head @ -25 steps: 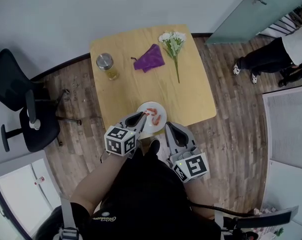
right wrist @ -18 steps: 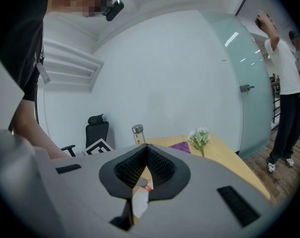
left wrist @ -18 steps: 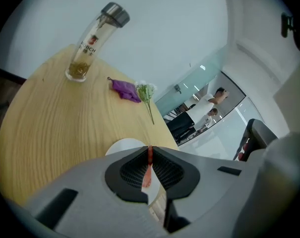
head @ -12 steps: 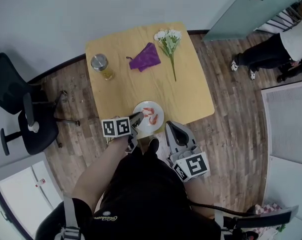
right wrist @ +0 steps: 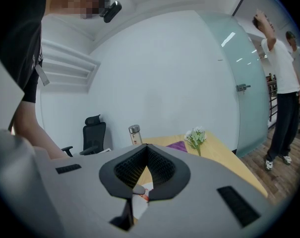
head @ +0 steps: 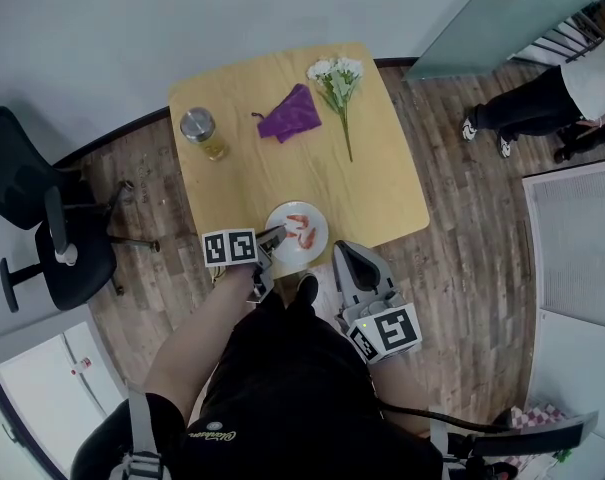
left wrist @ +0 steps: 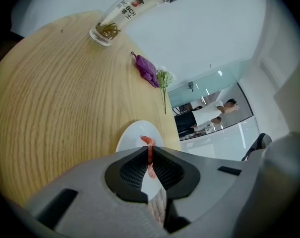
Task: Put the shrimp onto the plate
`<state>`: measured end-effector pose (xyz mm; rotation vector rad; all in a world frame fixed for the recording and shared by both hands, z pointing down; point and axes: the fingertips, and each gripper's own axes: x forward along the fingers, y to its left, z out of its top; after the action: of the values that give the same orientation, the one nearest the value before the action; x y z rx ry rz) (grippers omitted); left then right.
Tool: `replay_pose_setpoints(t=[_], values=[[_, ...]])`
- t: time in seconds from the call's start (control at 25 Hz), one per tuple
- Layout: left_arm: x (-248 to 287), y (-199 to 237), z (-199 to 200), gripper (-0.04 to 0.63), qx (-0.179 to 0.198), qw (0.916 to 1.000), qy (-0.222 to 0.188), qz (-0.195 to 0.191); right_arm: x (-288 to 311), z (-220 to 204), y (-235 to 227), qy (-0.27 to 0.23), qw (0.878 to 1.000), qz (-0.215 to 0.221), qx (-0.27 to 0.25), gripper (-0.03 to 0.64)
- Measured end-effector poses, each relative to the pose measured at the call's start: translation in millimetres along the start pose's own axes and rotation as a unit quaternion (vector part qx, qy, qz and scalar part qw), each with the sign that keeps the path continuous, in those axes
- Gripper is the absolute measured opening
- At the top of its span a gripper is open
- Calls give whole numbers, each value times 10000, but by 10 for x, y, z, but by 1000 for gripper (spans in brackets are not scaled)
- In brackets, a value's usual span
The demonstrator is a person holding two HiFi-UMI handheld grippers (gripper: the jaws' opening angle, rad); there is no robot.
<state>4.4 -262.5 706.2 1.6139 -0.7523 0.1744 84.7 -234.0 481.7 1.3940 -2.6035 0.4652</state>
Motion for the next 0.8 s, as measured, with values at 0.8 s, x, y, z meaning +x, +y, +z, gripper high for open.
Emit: replay_pose_setpoints(t=[0.8], values=[[-2, 61, 25, 78, 321, 9989, 108, 330, 20, -1, 44, 9, 10000, -14, -9, 2]])
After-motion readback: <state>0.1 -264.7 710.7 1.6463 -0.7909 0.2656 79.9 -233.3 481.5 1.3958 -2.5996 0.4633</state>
